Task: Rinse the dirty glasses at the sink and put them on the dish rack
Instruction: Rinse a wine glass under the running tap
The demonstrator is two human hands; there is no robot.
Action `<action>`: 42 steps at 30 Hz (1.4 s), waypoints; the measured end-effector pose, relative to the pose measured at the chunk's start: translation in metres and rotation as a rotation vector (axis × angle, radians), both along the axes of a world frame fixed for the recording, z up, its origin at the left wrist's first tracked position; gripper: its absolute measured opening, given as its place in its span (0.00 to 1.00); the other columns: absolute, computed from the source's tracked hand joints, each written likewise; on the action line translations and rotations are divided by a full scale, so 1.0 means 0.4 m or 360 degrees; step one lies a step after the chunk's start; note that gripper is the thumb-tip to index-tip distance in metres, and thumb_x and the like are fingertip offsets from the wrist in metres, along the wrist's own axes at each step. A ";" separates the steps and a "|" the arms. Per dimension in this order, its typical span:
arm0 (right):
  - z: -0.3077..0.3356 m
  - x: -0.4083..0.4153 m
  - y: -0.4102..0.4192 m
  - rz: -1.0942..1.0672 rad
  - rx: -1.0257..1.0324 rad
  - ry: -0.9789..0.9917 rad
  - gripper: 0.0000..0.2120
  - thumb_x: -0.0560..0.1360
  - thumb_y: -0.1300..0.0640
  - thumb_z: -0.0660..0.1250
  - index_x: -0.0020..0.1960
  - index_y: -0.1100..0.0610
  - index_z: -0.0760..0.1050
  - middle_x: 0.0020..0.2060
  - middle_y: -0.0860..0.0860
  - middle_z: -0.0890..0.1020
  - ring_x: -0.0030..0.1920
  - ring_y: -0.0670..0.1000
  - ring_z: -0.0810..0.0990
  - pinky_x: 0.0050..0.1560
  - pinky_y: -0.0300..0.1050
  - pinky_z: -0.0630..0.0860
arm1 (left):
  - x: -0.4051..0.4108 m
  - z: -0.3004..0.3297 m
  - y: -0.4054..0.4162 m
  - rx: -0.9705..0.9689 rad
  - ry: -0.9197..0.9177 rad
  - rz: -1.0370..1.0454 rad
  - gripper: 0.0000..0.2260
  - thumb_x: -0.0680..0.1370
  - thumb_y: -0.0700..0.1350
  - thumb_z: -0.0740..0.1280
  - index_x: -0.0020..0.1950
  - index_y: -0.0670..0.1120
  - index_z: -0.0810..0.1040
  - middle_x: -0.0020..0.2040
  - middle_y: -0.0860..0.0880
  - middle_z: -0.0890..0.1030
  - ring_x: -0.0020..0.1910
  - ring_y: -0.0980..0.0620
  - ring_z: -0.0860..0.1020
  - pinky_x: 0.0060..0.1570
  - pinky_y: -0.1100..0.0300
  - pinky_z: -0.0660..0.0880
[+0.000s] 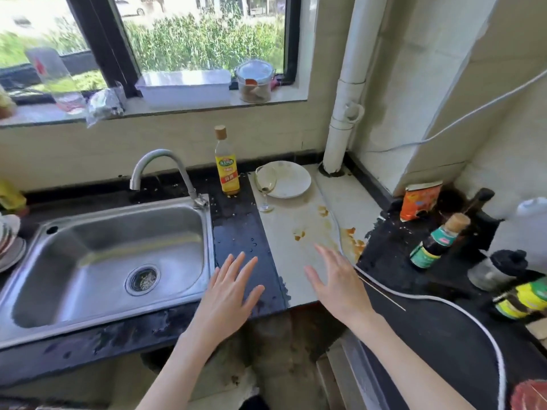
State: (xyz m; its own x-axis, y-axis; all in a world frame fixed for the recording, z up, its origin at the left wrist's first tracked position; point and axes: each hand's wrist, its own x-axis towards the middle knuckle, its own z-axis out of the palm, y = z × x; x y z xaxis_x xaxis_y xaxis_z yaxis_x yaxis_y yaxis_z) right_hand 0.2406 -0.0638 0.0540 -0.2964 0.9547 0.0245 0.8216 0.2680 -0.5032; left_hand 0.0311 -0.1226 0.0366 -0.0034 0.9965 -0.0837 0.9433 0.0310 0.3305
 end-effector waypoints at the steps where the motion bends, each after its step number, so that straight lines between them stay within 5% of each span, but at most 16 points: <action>1: -0.007 -0.023 0.043 -0.0006 -0.0015 0.0001 0.26 0.79 0.44 0.56 0.74 0.51 0.58 0.72 0.48 0.65 0.71 0.48 0.63 0.69 0.41 0.60 | -0.025 -0.008 0.044 0.0002 0.0015 -0.0002 0.49 0.59 0.74 0.22 0.76 0.56 0.45 0.77 0.53 0.45 0.76 0.52 0.41 0.73 0.54 0.44; 7: -0.050 -0.153 0.290 -0.0082 -0.0188 0.0061 0.27 0.79 0.45 0.58 0.74 0.56 0.59 0.71 0.51 0.66 0.71 0.49 0.64 0.69 0.43 0.62 | -0.147 -0.011 0.295 -0.0069 0.0022 -0.0070 0.28 0.79 0.61 0.47 0.76 0.54 0.47 0.77 0.52 0.46 0.76 0.51 0.42 0.74 0.54 0.45; 13: -0.072 -0.270 0.523 -0.0233 -0.0330 0.0293 0.37 0.74 0.47 0.67 0.75 0.56 0.52 0.71 0.53 0.63 0.70 0.52 0.64 0.67 0.48 0.65 | -0.211 -0.018 0.424 -0.0044 0.0040 -0.0089 0.48 0.61 0.73 0.23 0.76 0.54 0.47 0.77 0.52 0.47 0.76 0.52 0.42 0.73 0.56 0.44; 19: -0.101 -0.360 0.715 -0.0140 -0.0500 0.0303 0.49 0.70 0.47 0.72 0.76 0.58 0.43 0.76 0.54 0.52 0.75 0.54 0.53 0.72 0.48 0.55 | -0.240 -0.041 0.464 -0.0047 -0.0033 0.0052 0.49 0.62 0.73 0.23 0.76 0.52 0.51 0.77 0.52 0.51 0.76 0.51 0.46 0.69 0.61 0.40; 23: -0.132 -0.391 0.775 0.0017 -0.0501 0.0168 0.43 0.70 0.48 0.72 0.75 0.59 0.50 0.73 0.54 0.59 0.72 0.55 0.61 0.69 0.48 0.62 | -0.252 -0.057 0.479 -0.0046 -0.0048 0.0166 0.38 0.74 0.68 0.34 0.72 0.50 0.65 0.72 0.49 0.66 0.72 0.48 0.62 0.70 0.59 0.53; 25: -0.141 -0.395 0.790 0.0034 -0.0464 0.0186 0.39 0.71 0.50 0.71 0.74 0.59 0.54 0.70 0.54 0.63 0.69 0.54 0.65 0.67 0.48 0.65 | -0.260 -0.062 0.478 -0.0045 -0.0047 0.0186 0.34 0.77 0.66 0.38 0.69 0.48 0.69 0.69 0.48 0.71 0.69 0.46 0.68 0.67 0.55 0.62; 32: -0.115 -0.396 0.758 0.0129 -0.0419 0.0223 0.34 0.69 0.49 0.73 0.68 0.56 0.60 0.66 0.52 0.70 0.64 0.53 0.71 0.60 0.48 0.70 | -0.269 -0.062 0.427 -0.0026 -0.0224 0.0285 0.34 0.72 0.66 0.44 0.75 0.51 0.57 0.75 0.53 0.57 0.75 0.54 0.55 0.70 0.63 0.50; 35: -0.079 -0.427 0.699 0.0234 -0.0487 0.0357 0.34 0.67 0.47 0.74 0.67 0.53 0.62 0.61 0.48 0.73 0.59 0.48 0.73 0.55 0.44 0.73 | -0.287 -0.053 0.403 0.0063 -0.0422 0.0338 0.30 0.78 0.58 0.60 0.75 0.51 0.53 0.75 0.54 0.56 0.74 0.57 0.54 0.70 0.65 0.50; 38: -0.035 -0.491 0.610 0.0443 -0.0658 0.0549 0.32 0.67 0.49 0.75 0.65 0.51 0.64 0.57 0.46 0.74 0.55 0.45 0.75 0.54 0.42 0.75 | -0.316 -0.038 0.378 0.0135 -0.0759 0.0435 0.36 0.75 0.54 0.66 0.75 0.55 0.47 0.72 0.62 0.53 0.71 0.65 0.53 0.68 0.70 0.51; 42: -0.027 -0.615 0.490 0.0605 -0.0829 0.0667 0.28 0.66 0.50 0.76 0.61 0.48 0.66 0.54 0.43 0.76 0.54 0.43 0.77 0.56 0.44 0.77 | -0.398 -0.047 0.344 0.0169 -0.1157 0.0526 0.40 0.70 0.51 0.73 0.72 0.59 0.50 0.67 0.66 0.62 0.64 0.68 0.65 0.61 0.77 0.60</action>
State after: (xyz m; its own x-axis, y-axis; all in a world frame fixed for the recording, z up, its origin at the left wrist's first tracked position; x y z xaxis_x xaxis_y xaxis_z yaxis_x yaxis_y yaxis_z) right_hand -0.0055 0.1323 0.0432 -0.6716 0.7082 -0.2176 0.4331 0.1370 -0.8909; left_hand -0.1282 0.0148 0.0179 -0.2806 0.9562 -0.0834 0.4386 0.2050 0.8750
